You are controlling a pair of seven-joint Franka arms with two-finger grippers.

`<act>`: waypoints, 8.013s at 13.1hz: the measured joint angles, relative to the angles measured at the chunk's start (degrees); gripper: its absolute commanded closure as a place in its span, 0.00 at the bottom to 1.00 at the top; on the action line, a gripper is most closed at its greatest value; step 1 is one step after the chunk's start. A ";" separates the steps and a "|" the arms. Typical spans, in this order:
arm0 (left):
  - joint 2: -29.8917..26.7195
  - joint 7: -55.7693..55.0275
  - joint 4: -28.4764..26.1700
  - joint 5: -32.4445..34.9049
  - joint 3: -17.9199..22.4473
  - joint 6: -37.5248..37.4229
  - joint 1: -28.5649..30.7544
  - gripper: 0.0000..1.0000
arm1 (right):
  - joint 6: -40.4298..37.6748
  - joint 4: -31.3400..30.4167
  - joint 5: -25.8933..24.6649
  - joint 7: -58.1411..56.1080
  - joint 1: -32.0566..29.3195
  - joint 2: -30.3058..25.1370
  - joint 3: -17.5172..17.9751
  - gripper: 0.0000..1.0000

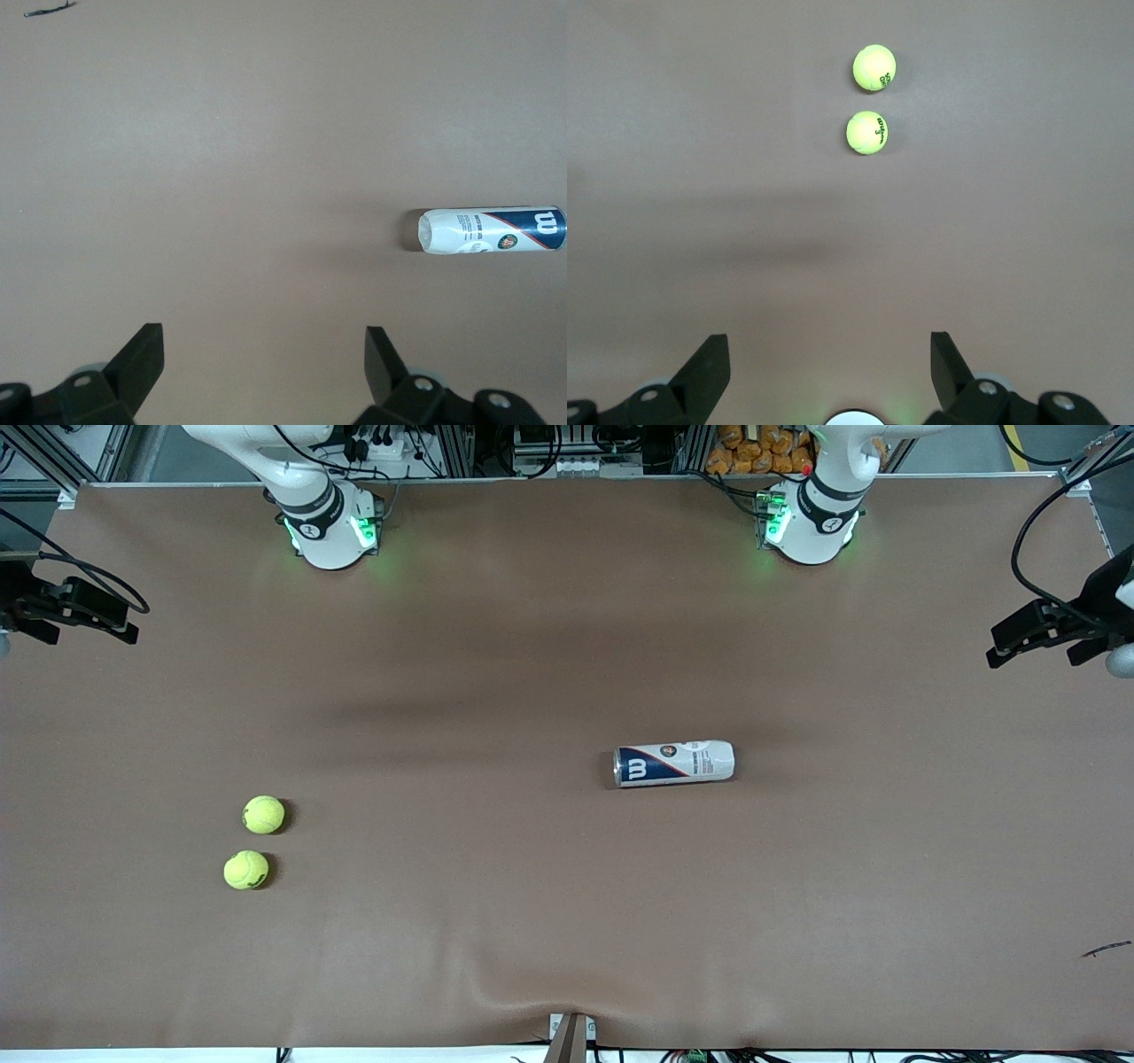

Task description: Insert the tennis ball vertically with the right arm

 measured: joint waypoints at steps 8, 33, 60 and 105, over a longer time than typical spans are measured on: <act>6.80 -2.96 0.19 -4.47 -0.49 0.27 -1.11 0.00 | 0.01 -0.01 -0.01 -0.03 -0.04 0.35 -0.10 0.00; 29.47 -95.07 5.64 -2.10 -1.35 19.84 -28.46 0.00 | 20.80 -15.94 -0.16 -0.22 -4.10 9.76 -0.34 0.00; 41.67 -121.44 8.15 14.90 0.37 15.89 -31.14 0.00 | 22.92 -18.55 -0.16 -0.18 -3.93 10.65 -0.49 0.00; 45.73 -116.07 17.86 14.13 0.92 11.06 -36.48 0.59 | 1.83 -3.04 -0.05 2.18 -0.57 -2.20 -0.56 0.00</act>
